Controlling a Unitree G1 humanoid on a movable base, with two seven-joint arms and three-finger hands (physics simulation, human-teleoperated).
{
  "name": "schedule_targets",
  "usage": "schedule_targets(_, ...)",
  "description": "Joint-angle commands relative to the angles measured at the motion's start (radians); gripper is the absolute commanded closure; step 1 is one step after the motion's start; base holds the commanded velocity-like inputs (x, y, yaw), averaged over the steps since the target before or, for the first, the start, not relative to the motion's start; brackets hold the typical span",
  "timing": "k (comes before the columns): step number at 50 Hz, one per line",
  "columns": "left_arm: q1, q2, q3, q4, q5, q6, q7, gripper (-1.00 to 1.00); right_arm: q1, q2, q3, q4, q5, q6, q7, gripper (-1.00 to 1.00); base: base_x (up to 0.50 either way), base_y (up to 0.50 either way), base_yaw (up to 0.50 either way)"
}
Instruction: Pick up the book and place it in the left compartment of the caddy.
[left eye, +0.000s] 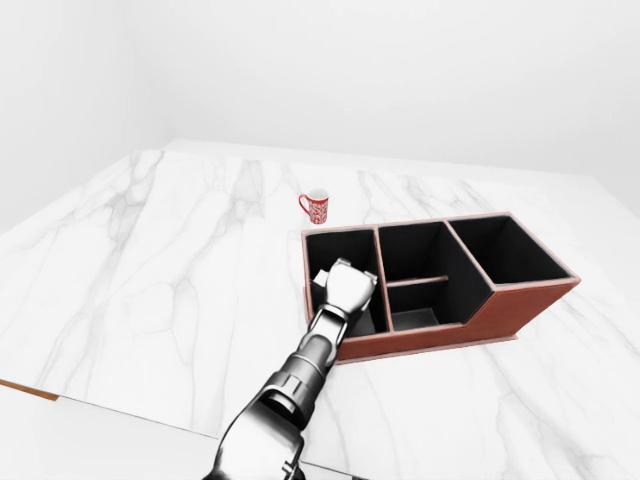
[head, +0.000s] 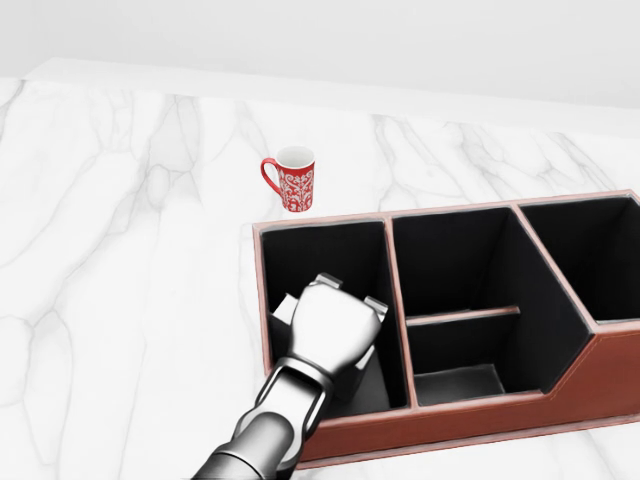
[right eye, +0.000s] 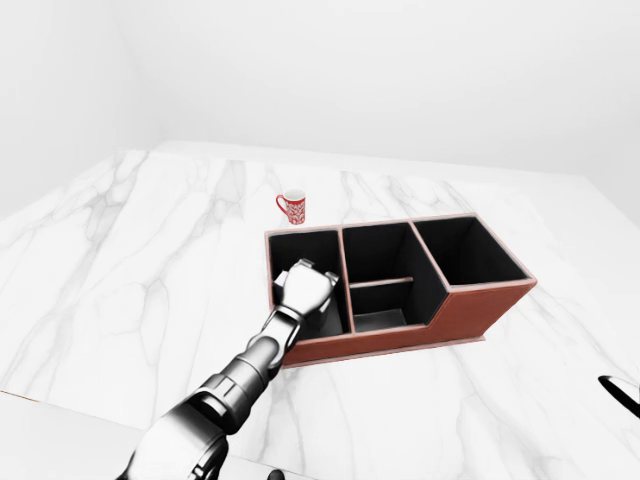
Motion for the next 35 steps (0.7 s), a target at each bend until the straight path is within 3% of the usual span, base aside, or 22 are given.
schedule_targets(1,-0.053,0.007,0.012,0.122,-0.071,0.000,0.000,1.00,0.001,0.001,0.003,0.006,-0.001,0.000,0.001,-1.00,0.00,0.00,0.00)
schedule_targets(18,-0.061,0.016,0.013,0.141,-0.106,0.000,0.000,1.00,0.003,-0.002,-0.002,-0.004,0.003,0.000,-0.001,-1.00,0.00,0.00,0.00)
schedule_targets(19,-0.052,0.017,0.015,0.129,-0.111,0.000,0.000,-0.23,0.000,-0.002,0.002,0.001,-0.002,0.000,0.000,-1.00,0.00,0.00,0.00)
schedule_targets(20,-0.048,0.018,0.014,0.120,-0.113,0.000,0.000,-0.88,-0.001,-0.001,0.003,0.004,-0.004,0.000,0.001,-1.00,0.00,0.00,0.00)
schedule_targets(21,-0.044,0.020,0.015,0.115,-0.117,0.000,0.000,-1.00,-0.001,-0.001,0.004,0.004,-0.004,0.000,0.001,-1.00,0.00,0.00,0.00)
schedule_targets(24,-0.036,0.025,0.015,0.101,-0.123,0.000,0.000,-1.00,0.001,-0.001,0.002,0.001,-0.002,0.000,0.001,-1.00,0.00,0.00,0.00)
schedule_targets(28,0.038,0.036,0.010,-0.036,-0.134,0.000,0.000,-1.00,0.001,-0.001,0.002,-0.001,-0.002,0.000,0.001,-1.00,0.00,0.00,0.00)
schedule_targets(32,0.179,0.063,-0.025,-0.372,-0.080,0.000,0.000,-1.00,0.001,0.000,0.003,0.003,-0.004,0.000,0.002,-1.00,0.00,0.00,0.00)
schedule_targets(34,0.187,0.062,-0.022,-0.386,-0.071,0.000,0.000,-1.00,0.001,0.000,0.003,0.003,-0.004,0.000,0.001,-1.00,0.00,0.00,0.00)
schedule_targets(35,0.274,0.080,-0.053,-0.608,-0.029,0.000,-0.025,-1.00,0.001,0.000,0.003,0.001,-0.004,0.000,0.001,-1.00,0.00,0.00,0.00)
